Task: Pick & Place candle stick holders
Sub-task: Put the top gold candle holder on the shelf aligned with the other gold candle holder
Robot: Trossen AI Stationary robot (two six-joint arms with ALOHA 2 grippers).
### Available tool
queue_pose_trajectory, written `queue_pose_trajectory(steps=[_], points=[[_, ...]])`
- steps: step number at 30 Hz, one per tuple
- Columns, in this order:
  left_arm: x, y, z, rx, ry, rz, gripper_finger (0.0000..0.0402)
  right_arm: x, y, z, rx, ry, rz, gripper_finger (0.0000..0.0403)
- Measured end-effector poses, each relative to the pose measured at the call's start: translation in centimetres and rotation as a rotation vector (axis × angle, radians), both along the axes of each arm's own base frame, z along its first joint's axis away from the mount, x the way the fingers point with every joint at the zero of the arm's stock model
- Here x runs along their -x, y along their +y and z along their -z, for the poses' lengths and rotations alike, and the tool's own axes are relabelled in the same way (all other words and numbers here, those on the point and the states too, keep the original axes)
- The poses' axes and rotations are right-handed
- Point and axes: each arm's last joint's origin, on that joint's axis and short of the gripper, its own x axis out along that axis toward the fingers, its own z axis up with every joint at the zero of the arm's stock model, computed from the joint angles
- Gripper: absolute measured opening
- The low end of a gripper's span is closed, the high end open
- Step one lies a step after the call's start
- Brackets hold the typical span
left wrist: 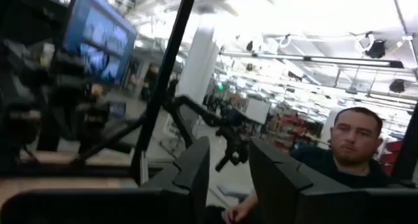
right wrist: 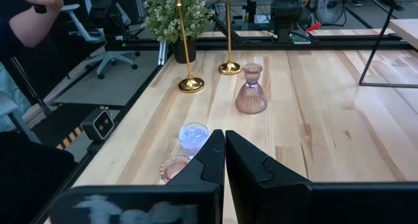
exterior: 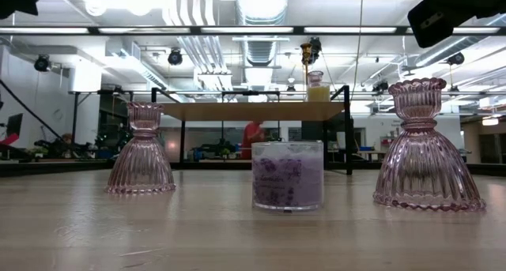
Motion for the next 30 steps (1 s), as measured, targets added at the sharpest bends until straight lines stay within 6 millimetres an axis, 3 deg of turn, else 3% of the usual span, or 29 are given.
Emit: queue_pose_trajectory(steps=[10, 20, 30], points=[[-0.3, -1.1, -2.0, -0.111, -0.002, 0.008, 0.0122, 0.0, 0.0, 0.0, 0.0, 0.0, 0.0, 0.0008], [-0.1, -3.7, -5.6, -0.239, 0.221, -0.016, 0.0121, 0.0, 0.0, 0.0, 0.0, 0.0, 0.0, 0.0008], [-1.2, -7.4, -4.9, -0.345, 0.428, 0.018, 0.0121, 0.0, 0.0, 0.0, 0.0, 0.0, 0.0, 0.0008]])
